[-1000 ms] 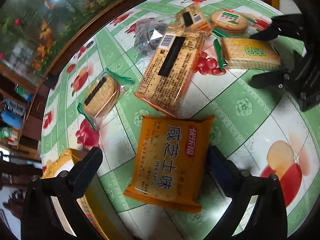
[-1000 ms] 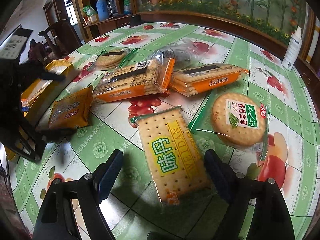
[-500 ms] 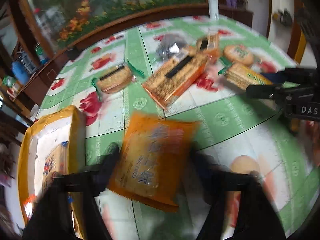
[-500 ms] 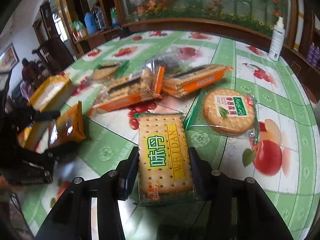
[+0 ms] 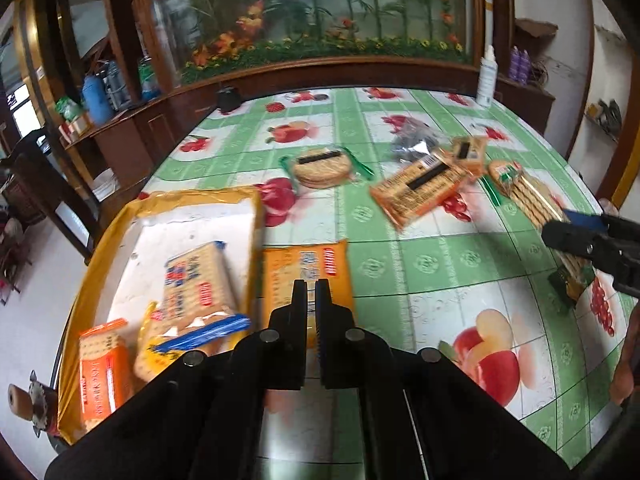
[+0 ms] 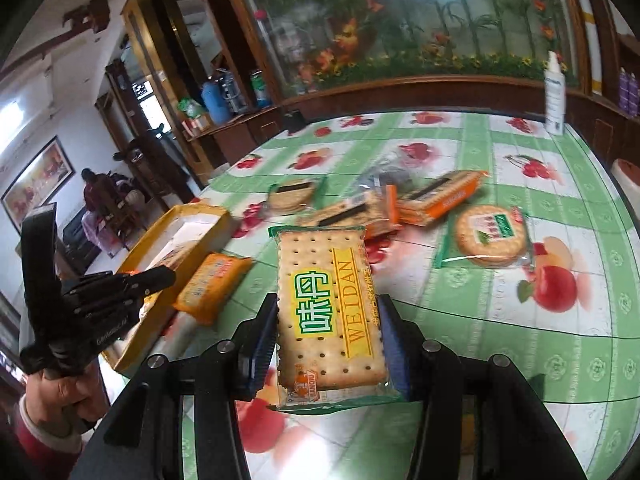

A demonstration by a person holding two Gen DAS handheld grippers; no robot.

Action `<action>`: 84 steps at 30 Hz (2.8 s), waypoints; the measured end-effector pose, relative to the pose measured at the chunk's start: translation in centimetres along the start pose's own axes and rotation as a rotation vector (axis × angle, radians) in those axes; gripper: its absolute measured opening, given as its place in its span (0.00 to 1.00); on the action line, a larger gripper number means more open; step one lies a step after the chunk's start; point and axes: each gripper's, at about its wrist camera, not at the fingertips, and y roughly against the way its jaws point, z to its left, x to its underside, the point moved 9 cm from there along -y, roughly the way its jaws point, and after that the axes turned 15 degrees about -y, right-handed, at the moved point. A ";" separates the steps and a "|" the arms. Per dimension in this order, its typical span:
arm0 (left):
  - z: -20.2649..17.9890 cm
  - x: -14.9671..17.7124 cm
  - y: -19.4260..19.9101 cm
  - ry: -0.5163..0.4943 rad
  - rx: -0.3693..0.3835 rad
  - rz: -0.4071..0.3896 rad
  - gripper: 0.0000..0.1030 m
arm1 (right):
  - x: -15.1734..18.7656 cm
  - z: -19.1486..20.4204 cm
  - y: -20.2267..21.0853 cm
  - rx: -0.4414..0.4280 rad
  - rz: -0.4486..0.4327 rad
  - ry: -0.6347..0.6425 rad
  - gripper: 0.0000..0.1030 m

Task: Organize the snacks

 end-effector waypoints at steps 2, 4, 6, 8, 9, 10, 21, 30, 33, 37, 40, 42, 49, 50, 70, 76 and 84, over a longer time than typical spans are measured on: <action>0.7 0.4 0.1 0.033 0.011 0.004 0.03 | 0.2 1.1 0.0 -0.018 0.002 0.011 0.48; 1.1 0.6 0.4 0.053 0.026 -0.013 0.03 | 0.4 2.2 -0.2 -0.030 0.004 0.024 0.48; 1.5 0.7 0.8 0.062 0.019 -0.018 0.03 | 0.5 3.2 -0.3 -0.043 0.008 0.035 0.48; 2.1 1.0 0.9 0.101 0.032 -0.019 0.08 | 0.5 4.0 -0.6 -0.058 0.015 0.041 0.48; 2.1 1.1 0.4 0.117 0.053 -0.004 0.12 | 0.5 4.3 -0.8 -0.063 0.016 0.042 0.48; 1.9 1.0 0.1 0.123 0.067 0.010 0.26 | 0.6 4.5 -0.9 -0.065 0.015 0.042 0.48; -3.6 -1.7 -5.2 -0.046 -0.092 0.120 0.87 | 0.1 2.7 1.0 -0.066 -0.024 0.005 0.48; -4.2 -2.0 -6.3 -0.055 -0.084 0.117 0.87 | -0.4 -0.3 2.3 -0.056 -0.038 -0.052 0.48; -4.3 -2.0 -7.1 -0.058 -0.085 0.134 0.87 | -0.4 -0.5 1.8 -0.058 -0.030 -0.062 0.48; -2.1 -0.5 -8.8 0.021 -0.096 0.193 0.87 | -0.2 -0.5 1.6 -0.055 -0.023 -0.055 0.48; -1.4 0.1 -9.6 0.051 -0.064 0.203 0.87 | -0.2 -0.6 1.4 -0.051 -0.023 -0.057 0.48; -1.3 -0.1 -9.5 0.043 -0.076 0.203 0.85 | -0.3 -0.6 1.3 -0.052 -0.021 -0.061 0.48; -2.7 -1.1 -9.1 -0.019 -0.118 0.185 0.85 | 0.1 -0.3 1.1 -0.050 -0.016 -0.053 0.48; -2.4 -0.8 -9.5 -0.014 -0.128 0.199 0.86 | 0.1 -0.4 1.2 -0.049 -0.016 -0.054 0.48; -2.2 0.8 -9.1 0.127 0.027 0.181 0.69 | -0.3 0.3 3.0 -0.065 -0.046 -0.045 0.48; -3.6 1.0 -8.0 0.090 0.060 0.154 0.68 | 1.9 0.4 0.8 -0.007 0.046 0.010 0.50; -4.1 1.6 -6.6 0.099 0.095 0.126 0.68 | 5.6 0.2 -4.3 0.215 0.143 0.147 0.57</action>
